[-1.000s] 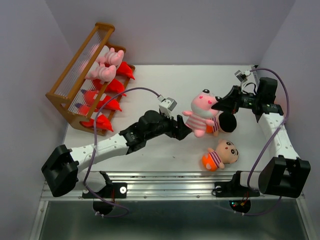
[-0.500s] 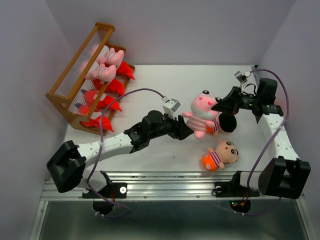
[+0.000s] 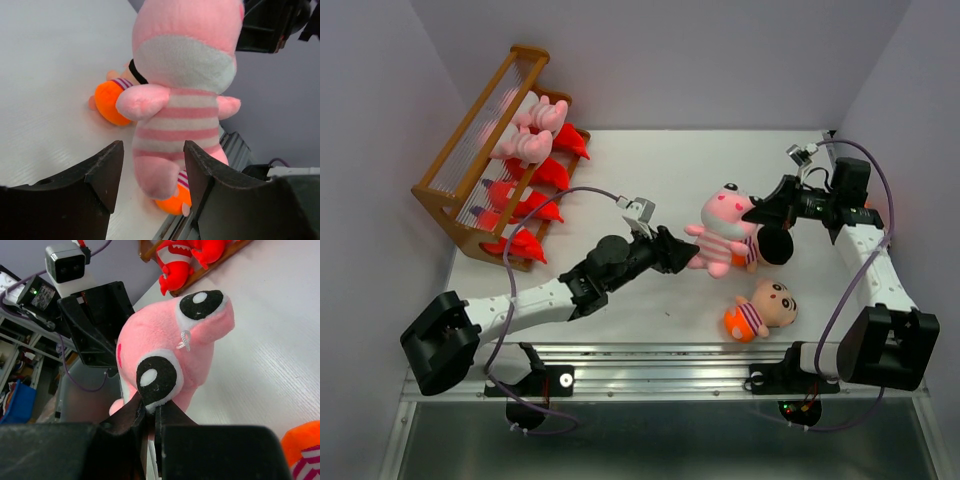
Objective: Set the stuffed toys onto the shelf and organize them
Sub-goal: Pass the stuffed toy from the right arm to the left
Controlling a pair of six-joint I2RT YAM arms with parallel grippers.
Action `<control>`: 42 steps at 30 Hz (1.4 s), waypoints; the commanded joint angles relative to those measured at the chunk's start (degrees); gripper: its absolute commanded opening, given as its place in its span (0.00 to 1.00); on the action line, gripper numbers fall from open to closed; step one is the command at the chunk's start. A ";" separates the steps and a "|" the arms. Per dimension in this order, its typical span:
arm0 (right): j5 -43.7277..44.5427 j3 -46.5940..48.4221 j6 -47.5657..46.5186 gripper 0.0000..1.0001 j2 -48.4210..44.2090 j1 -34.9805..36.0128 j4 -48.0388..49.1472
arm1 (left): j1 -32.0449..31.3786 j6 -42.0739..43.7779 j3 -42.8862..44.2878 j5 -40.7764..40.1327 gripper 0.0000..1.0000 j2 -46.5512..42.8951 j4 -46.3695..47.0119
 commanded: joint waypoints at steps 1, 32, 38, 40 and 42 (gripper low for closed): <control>-1.21 5.19 4.26 0.01 0.97 -0.37 1.16 | -1.56 -1.61 -2.70 -6.79 0.63 -2.57 14.43; -0.32 14.52 10.52 0.01 1.14 -0.37 1.43 | -5.16 -4.70 0.46 -11.02 0.64 6.22 29.93; -0.15 12.76 9.72 0.01 1.32 -0.37 1.43 | -5.34 -4.87 -0.15 -11.10 0.48 5.61 33.09; -0.24 12.06 9.46 0.01 1.41 -0.37 1.43 | -5.34 -4.70 -0.33 -11.28 0.31 5.34 33.45; -0.24 11.62 9.20 0.01 1.50 -0.37 1.43 | -5.34 -4.78 -0.33 -11.80 0.08 4.99 33.28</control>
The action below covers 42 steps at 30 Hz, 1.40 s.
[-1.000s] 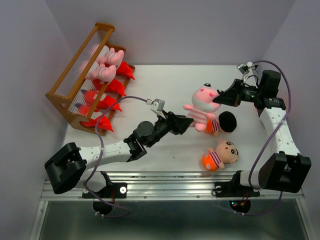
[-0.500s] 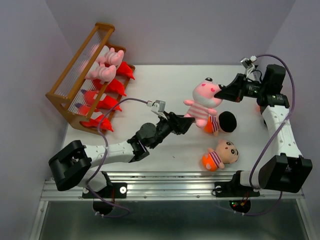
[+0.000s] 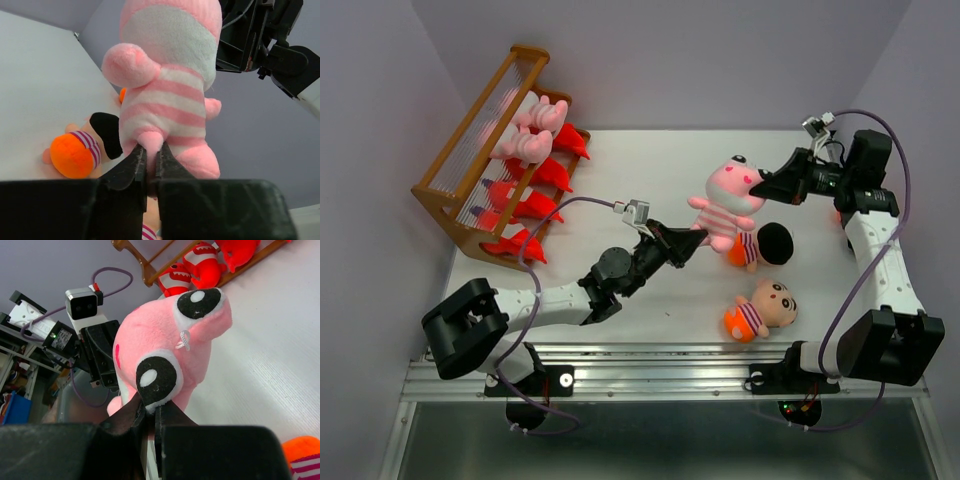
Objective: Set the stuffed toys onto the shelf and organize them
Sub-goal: Pass the stuffed toy from the right arm to the left, then place the stuffed toy onto shelf
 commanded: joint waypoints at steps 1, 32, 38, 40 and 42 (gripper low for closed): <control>-1.70 -1.30 -0.84 0.01 -0.45 -0.10 1.25 | -0.37 0.09 1.77 -1.27 0.03 -1.94 6.30; 30.55 -19.58 -10.33 1.00 -1.68 -1.25 6.17 | -9.60 -56.69 36.72 -58.40 0.00 -3.89 -127.79; 31.52 -20.02 -10.86 1.00 -3.61 -1.25 6.17 | -8.11 -53.09 39.12 -57.79 0.00 -8.00 -127.73; 31.52 -20.11 -10.86 1.00 -3.88 -1.25 6.26 | -6.62 -52.30 39.03 -57.87 0.00 -9.67 -127.73; 31.17 -20.02 -10.68 1.00 -3.79 -1.25 6.26 | -3.64 -49.84 38.95 -58.14 0.00 -11.95 -127.73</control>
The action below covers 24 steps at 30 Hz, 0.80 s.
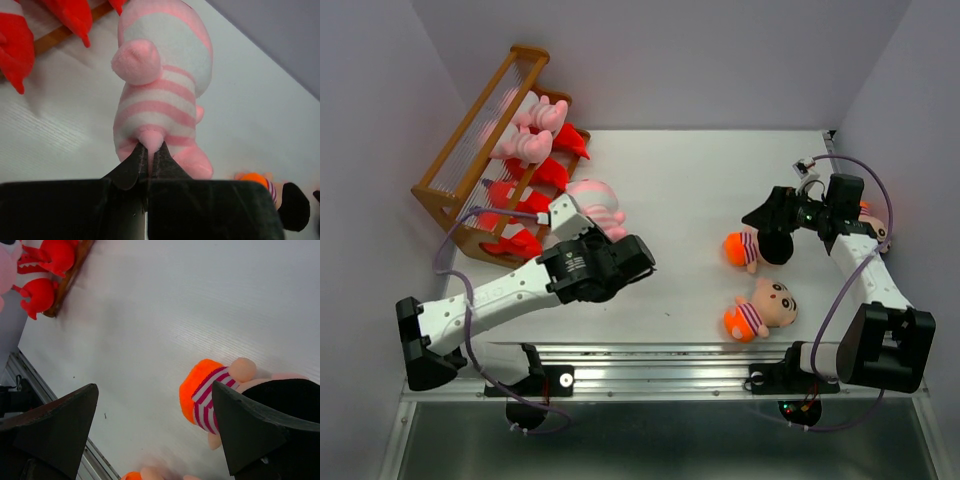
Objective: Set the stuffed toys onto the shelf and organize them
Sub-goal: Place the stuffed toy onto shelf
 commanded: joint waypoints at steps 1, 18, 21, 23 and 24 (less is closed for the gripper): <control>0.26 0.18 -1.02 1.00 -1.82 -0.39 3.20 | 4.85 0.85 2.97 -5.66 0.00 -6.12 -5.29; 0.62 0.09 -1.19 1.00 -1.38 -0.39 3.20 | 29.46 24.49 -6.43 -2.68 0.00 -15.62 17.90; 0.62 0.18 -1.20 1.00 -1.38 -0.39 3.20 | 32.88 27.21 -7.40 -0.57 0.00 -15.44 21.32; 0.62 0.17 -1.28 1.00 -1.21 -0.39 3.20 | 34.03 28.36 -8.19 0.84 0.00 -15.27 23.18; 0.62 0.18 -1.28 1.00 -1.12 -0.39 3.20 | 35.00 28.89 -8.54 1.37 0.00 -15.27 23.80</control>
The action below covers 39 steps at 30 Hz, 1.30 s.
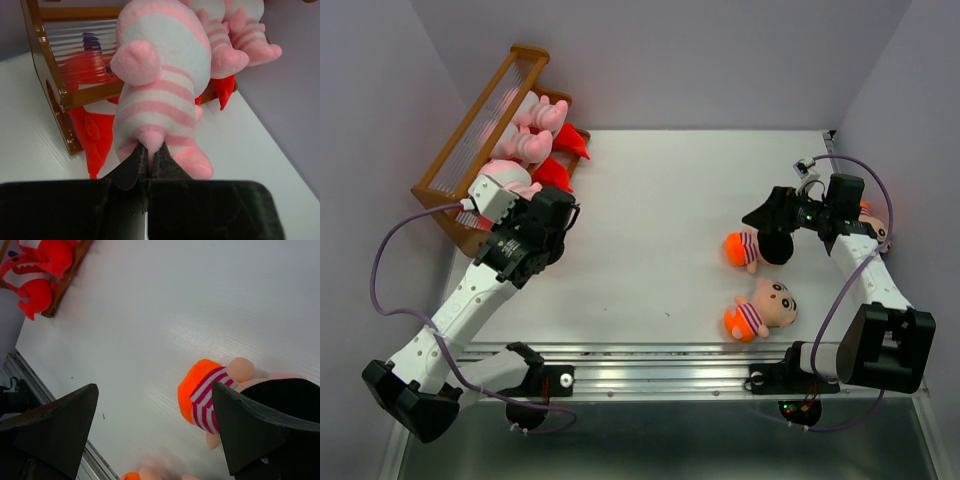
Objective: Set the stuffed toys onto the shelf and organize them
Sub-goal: Place the stuffed toy onto shelf
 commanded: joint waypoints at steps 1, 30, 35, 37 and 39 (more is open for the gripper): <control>0.16 0.20 -1.04 1.00 -0.68 -0.39 3.18 | 2.96 6.40 -1.53 0.93 0.00 -0.93 7.58; 0.16 0.28 -1.31 1.00 -0.07 -0.92 3.18 | 25.37 8.35 -7.86 15.35 0.00 3.99 26.57; 0.07 0.28 -1.39 1.00 -0.24 -0.92 3.09 | 27.05 3.00 -8.30 17.02 0.00 6.44 28.68; 0.07 0.28 -1.39 1.00 -0.15 -0.92 3.09 | 27.14 1.40 -8.21 17.37 0.00 7.33 28.86; 0.07 0.28 -1.31 1.00 -0.24 -0.92 3.09 | 27.22 -0.71 -8.04 17.63 0.00 8.47 29.21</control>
